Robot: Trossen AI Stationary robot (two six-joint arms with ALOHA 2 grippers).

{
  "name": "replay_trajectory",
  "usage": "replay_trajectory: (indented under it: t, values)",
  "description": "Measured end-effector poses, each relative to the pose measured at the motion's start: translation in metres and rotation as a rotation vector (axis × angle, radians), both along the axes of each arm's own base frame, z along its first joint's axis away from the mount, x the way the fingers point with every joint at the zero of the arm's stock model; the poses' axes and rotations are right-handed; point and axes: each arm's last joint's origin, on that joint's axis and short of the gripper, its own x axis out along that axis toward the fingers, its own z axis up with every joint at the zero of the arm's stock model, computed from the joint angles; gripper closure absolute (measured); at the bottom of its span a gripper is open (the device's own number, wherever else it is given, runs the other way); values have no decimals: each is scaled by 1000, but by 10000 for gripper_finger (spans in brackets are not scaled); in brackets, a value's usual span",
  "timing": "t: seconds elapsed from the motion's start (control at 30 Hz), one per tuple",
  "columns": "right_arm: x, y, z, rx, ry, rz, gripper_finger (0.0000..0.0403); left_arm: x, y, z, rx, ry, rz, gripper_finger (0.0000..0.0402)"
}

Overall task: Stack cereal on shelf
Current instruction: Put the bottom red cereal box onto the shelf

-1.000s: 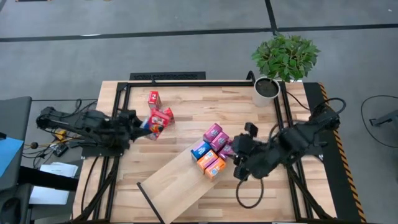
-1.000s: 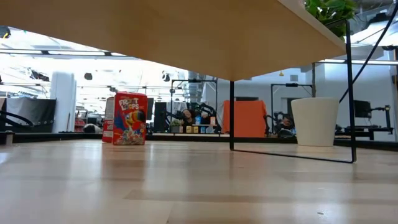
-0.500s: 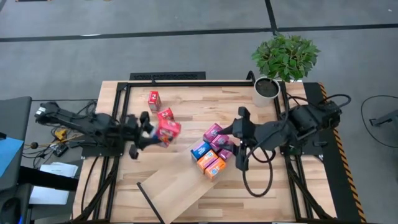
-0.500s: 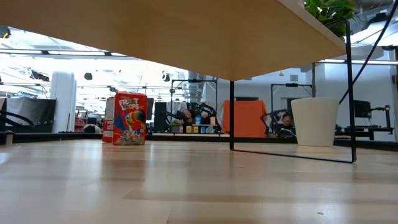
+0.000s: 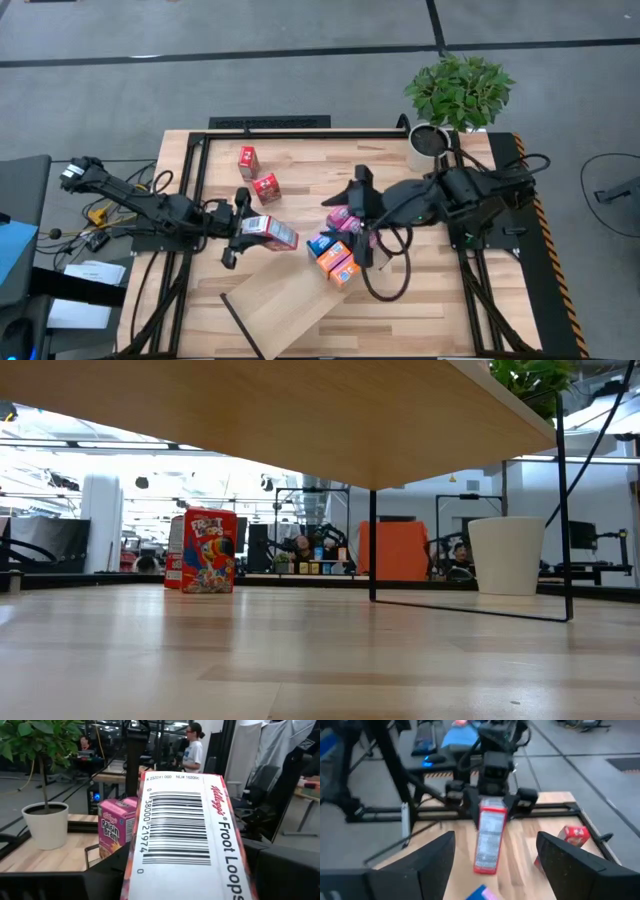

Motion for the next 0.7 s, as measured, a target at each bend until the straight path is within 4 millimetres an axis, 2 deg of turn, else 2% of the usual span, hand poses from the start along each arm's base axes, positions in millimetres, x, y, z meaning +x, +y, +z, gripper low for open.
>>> replay_trajectory:
  t: [0.2, 0.4, 0.7]
  values:
    - [16, 5, -13, -29, 34, 13, 92, -2, 0, 1, 0, -5, -10, 236]
    - [58, 0, -39, -57, 46, 54, 92, -2, 2, 4, 7, -29, 48, 238]
    - [74, -12, -42, -58, -8, 19, 92, -26, 12, 39, 10, -331, 97, 235]
